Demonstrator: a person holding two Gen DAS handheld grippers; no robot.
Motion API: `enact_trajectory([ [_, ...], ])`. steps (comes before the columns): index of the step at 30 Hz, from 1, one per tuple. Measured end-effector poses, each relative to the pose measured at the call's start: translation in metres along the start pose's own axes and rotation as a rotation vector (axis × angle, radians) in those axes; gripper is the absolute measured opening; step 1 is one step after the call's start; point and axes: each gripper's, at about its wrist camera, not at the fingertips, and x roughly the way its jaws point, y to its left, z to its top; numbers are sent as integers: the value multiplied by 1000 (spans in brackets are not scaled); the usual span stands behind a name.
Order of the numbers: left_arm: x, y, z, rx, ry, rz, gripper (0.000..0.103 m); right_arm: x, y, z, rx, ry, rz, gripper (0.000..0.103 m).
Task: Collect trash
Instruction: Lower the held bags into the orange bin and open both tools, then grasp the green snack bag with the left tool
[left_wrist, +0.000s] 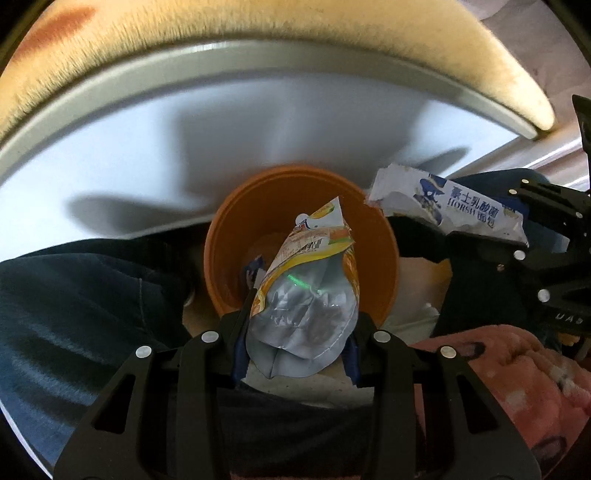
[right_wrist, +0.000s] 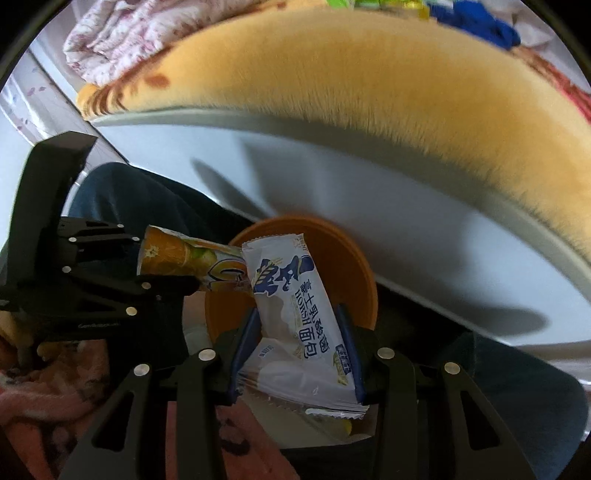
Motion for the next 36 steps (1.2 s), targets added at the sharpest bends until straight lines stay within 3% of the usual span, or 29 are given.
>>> enact_trajectory([
  [8,22,4,5,-31,69,28,39,31,0,4,2,75,-4,49],
  [10,25,6,6,-44,81,30,40,33,1,3,2,74,-10,61],
  [11,28,6,6,-50,87,25,45,33,2,3,1,72,-14,63],
  [12,29,5,7,-55,87,27,56,32,2,4,3,68,-17,67],
  [14,27,6,7,-61,75,39,66,31,2,5,7,64,-20,68],
  [16,25,6,8,-63,70,37,67,27,0,3,16,58,-22,71],
  [18,22,7,8,-68,63,42,75,23,-2,3,24,50,-26,72],
  [25,19,9,8,-64,41,55,77,1,-10,2,41,10,-25,74],
  [29,6,2,11,-36,4,67,77,-14,-12,6,42,-26,-30,75],
  [36,-50,-6,29,22,-157,108,81,-53,-16,18,58,-135,-39,76],
])
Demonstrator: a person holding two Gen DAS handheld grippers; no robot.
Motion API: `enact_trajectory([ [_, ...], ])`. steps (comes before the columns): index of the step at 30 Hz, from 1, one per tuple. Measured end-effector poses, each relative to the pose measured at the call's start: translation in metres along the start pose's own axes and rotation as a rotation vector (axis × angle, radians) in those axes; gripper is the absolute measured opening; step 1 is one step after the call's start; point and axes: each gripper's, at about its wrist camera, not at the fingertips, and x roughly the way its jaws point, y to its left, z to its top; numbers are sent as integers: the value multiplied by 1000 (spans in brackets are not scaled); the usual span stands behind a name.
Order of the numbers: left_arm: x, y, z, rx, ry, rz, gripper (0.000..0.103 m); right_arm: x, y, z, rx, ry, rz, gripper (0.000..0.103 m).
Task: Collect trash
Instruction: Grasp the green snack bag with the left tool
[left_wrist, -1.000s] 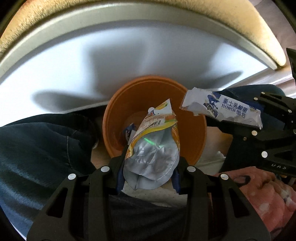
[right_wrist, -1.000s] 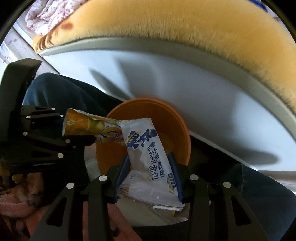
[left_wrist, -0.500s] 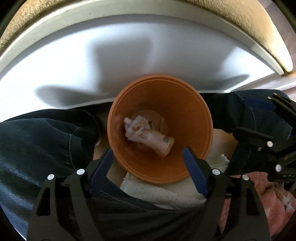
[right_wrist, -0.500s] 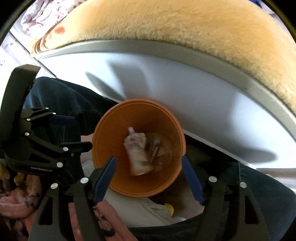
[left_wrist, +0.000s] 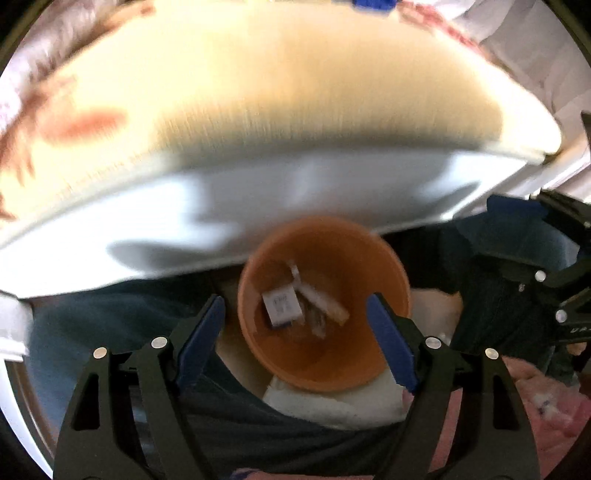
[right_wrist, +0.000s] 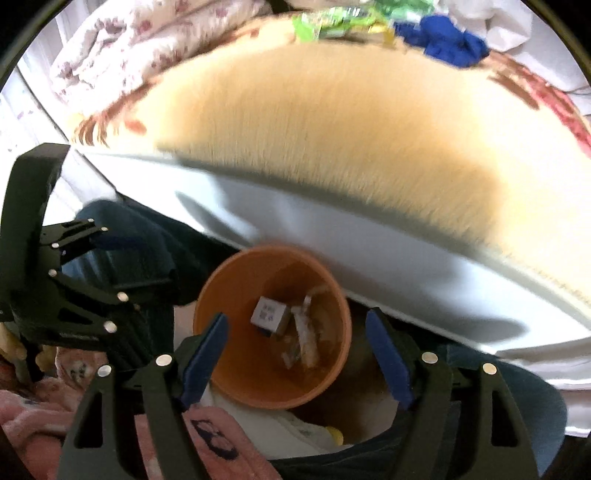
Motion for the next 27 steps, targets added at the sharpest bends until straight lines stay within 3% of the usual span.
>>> enact_trajectory([
  [6,-51,7,45,47,-202,26,91,-38,-4,11,7,-106,13,80],
  [12,-60,6,116,168,-317,171,91,-50,-11,14,24,-149,26,80],
  [16,-42,1,171,244,-326,238,91,-48,-15,14,51,-145,29,80],
  [20,-11,-8,232,303,-278,287,91,-47,-23,17,87,-145,33,80],
  [27,35,-20,290,378,-226,401,91,-45,-41,19,140,-146,41,80],
])
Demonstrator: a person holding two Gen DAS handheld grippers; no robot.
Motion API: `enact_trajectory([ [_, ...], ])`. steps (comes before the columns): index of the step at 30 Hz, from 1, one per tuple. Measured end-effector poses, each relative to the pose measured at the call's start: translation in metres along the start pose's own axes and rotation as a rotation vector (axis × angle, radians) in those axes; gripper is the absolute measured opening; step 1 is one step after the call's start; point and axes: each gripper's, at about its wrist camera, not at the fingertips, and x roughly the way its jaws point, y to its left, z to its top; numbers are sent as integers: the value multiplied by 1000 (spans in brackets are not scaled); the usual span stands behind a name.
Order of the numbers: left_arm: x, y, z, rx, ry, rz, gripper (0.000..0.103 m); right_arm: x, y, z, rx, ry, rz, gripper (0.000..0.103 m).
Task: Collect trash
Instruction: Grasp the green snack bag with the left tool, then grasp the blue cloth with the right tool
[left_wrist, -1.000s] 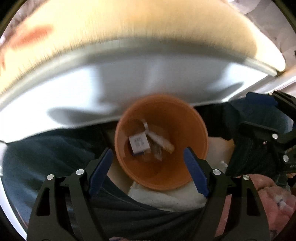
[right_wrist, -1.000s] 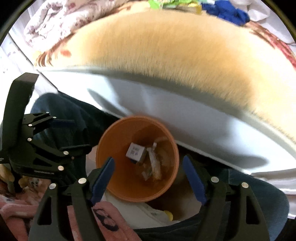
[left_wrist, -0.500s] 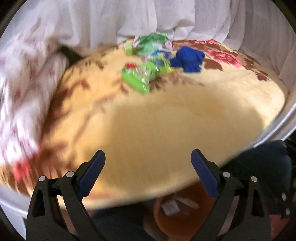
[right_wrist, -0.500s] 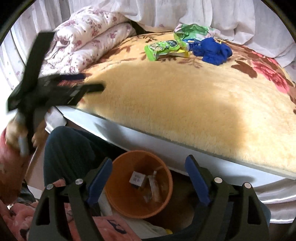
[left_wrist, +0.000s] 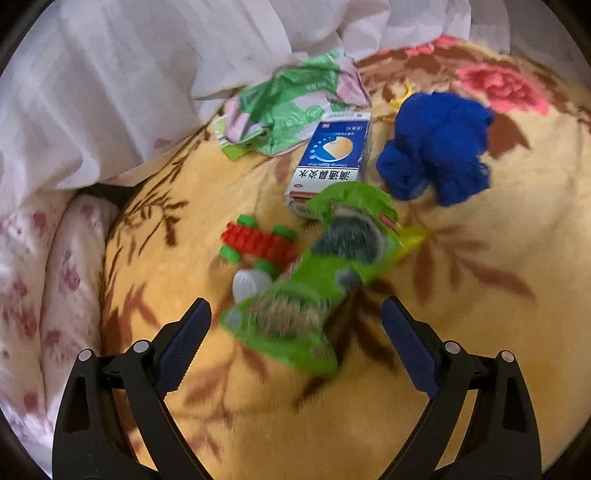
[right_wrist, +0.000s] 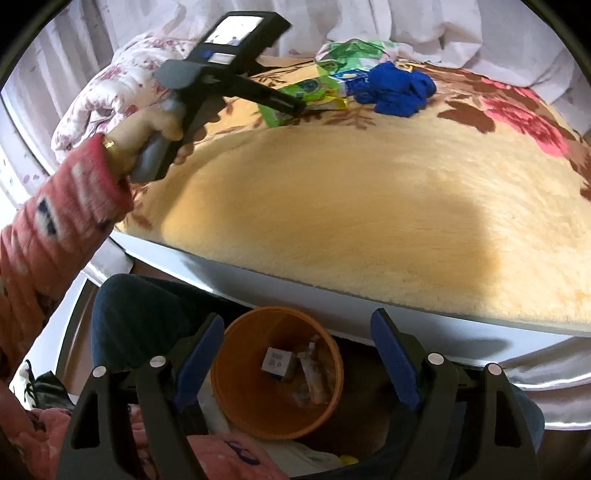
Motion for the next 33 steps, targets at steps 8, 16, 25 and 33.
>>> enact_trajectory([
  [8,11,-14,3,54,10,57,51,3,-15,1,43,3,-2,80],
  [16,-38,4,-21,-94,-98,-63,47,0,-9,5,30,-10,11,80],
  [25,-113,52,-73,-308,-250,-231,46,-17,-8,33,2,-102,-5,80],
  [33,-148,65,-121,-383,-304,-263,46,-3,-53,120,93,-264,-50,83],
])
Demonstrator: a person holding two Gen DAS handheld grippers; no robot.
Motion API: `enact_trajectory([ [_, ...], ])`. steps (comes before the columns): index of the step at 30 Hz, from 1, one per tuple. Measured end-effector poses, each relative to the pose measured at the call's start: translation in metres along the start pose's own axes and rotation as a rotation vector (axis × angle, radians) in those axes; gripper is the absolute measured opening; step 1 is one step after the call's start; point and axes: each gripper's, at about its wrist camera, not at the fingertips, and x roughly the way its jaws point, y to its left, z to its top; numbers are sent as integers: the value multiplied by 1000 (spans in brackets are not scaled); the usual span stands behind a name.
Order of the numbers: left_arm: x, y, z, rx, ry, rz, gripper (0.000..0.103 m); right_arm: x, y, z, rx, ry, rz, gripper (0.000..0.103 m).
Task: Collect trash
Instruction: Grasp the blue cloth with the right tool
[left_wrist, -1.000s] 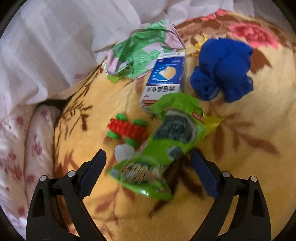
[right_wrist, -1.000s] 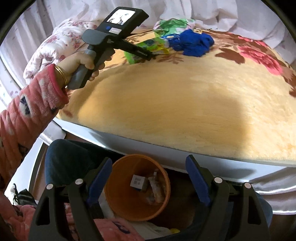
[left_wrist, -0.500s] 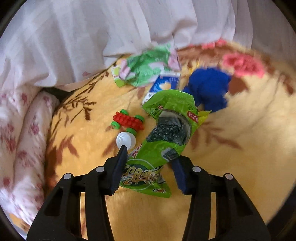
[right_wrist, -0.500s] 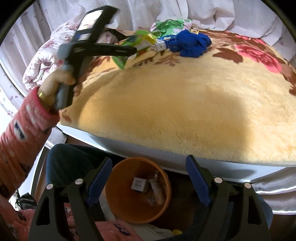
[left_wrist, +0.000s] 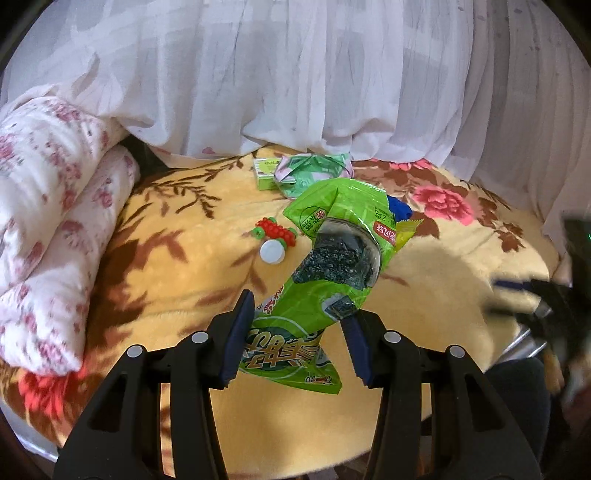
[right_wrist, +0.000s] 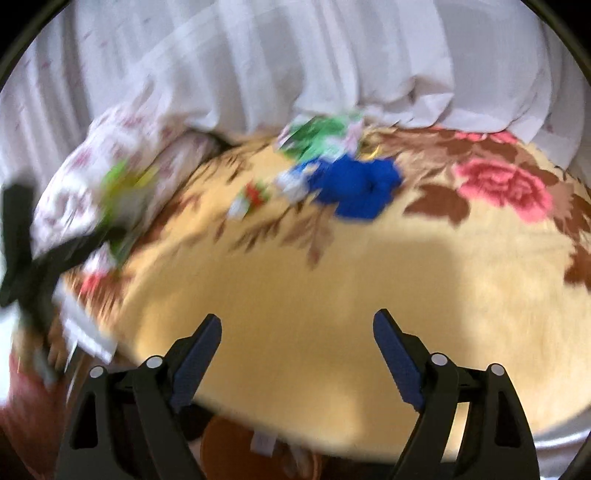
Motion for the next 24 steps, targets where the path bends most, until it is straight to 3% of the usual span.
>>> enact_trajectory([
  [5,-10,3,-18,-9,20,-15,46,48,-21,48,59,-18,-33,84],
  [8,-15,8,-26,-26,29,-25,46,81,-33,75,74,-22,-79,90],
  [12,-18,18,-34,-61,37,-30,46,133,-54,106,148,46,-81,90],
  [18,-20,31,-41,-101,44,-20,46,181,-68,121,255,124,-40,90],
  [20,-20,35,-42,-110,45,-16,46,188,-67,121,276,134,-35,88],
  [22,-21,38,-43,-117,46,-17,46,188,-61,120,267,139,-26,73],
  [24,-23,38,-44,-121,44,-16,46,182,-54,119,242,132,-37,71],
])
